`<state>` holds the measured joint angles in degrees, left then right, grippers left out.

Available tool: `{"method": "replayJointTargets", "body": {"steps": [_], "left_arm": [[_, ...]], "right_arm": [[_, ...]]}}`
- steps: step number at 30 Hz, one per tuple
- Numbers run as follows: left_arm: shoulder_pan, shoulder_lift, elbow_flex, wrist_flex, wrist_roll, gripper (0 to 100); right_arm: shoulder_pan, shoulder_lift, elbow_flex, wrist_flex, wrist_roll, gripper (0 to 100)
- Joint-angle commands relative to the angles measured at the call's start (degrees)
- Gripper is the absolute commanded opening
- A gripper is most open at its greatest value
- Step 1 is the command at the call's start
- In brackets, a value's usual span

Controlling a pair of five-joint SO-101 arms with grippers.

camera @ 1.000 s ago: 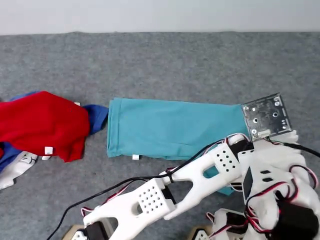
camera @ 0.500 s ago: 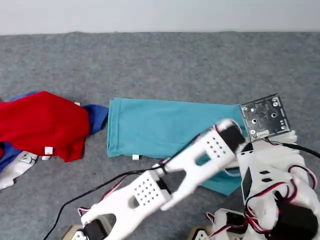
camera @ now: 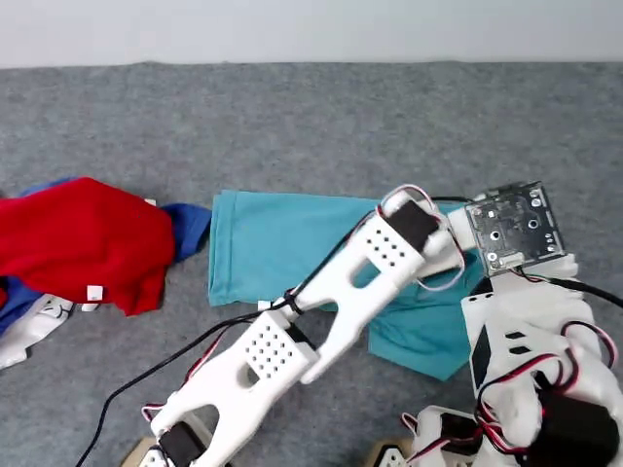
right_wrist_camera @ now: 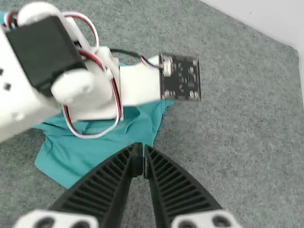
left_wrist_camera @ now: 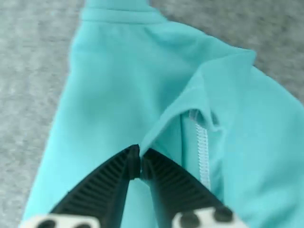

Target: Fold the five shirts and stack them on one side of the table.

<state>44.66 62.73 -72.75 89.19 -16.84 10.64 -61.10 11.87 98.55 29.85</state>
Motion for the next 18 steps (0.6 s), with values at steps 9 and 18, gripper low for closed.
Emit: {"method": "replayJointTargets", "body": {"steps": [9, 18], "left_arm": [[-3.6, 3.2, -1.8, -5.9, 0.5, 15], [-3.8, -0.5, -2.5, -2.5, 0.3, 14]], "right_arm": [[-0.5, 0.0, -0.2, 0.3, -0.1, 2.3], [-0.5, 0.0, -0.4, 0.3, -0.1, 2.3]]}}
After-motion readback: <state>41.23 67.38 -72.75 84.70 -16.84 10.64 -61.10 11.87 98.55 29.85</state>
